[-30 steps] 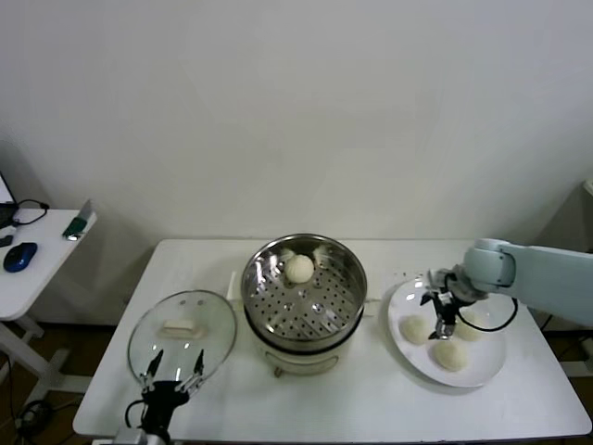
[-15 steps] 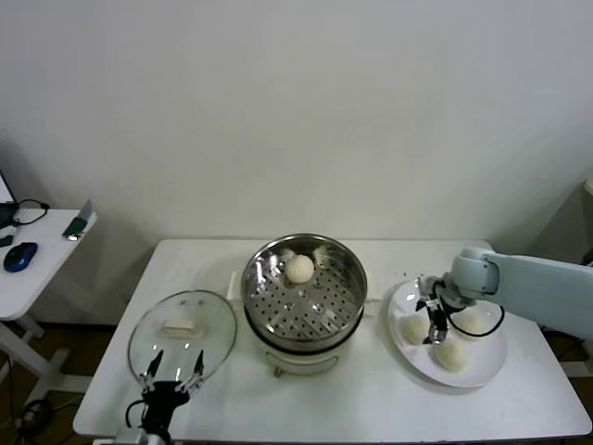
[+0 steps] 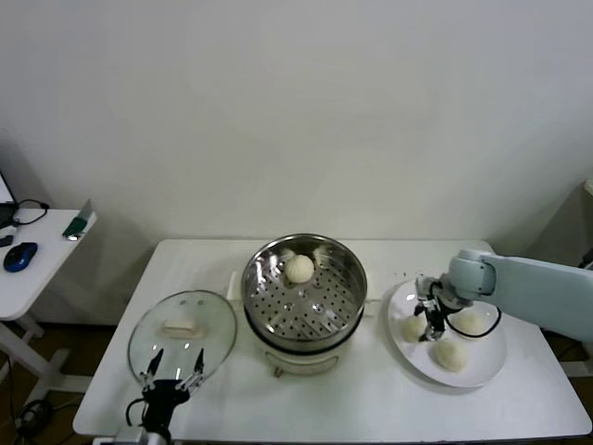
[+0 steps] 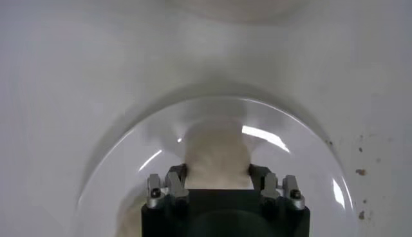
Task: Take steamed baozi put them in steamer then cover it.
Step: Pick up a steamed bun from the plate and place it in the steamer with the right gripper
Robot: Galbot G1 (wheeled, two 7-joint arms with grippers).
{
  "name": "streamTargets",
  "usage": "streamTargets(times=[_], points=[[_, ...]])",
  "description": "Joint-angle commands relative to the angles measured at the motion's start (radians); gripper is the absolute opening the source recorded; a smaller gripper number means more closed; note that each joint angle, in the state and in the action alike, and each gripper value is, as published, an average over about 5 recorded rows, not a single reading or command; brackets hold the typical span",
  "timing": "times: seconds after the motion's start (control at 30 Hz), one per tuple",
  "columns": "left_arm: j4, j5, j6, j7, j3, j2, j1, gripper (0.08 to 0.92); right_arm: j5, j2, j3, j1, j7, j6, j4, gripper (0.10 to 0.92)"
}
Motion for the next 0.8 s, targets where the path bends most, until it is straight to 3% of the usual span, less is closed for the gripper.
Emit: streamTargets(times=[0.03,0.47,0.8], points=[[-0.001,0.001,0.000,0.000,0.000,0.000,0.000,0.823,0.051,-0.006,-0.071,0.138,-0.018,0.017,0.018,0.646],[-0.002,0.009,-0.002,0.000,0.005,0.001,-0.002,0.823,0.334,0.091,-0.393,0.798,-0.130,0.072,0.173,0.645],[-0.026,0.003,0.004,0.003,0.002,0.012,0.001,0.823,0.537,0.305,-0.259,0.821,-0.077,-0.012,0.240,0.645]])
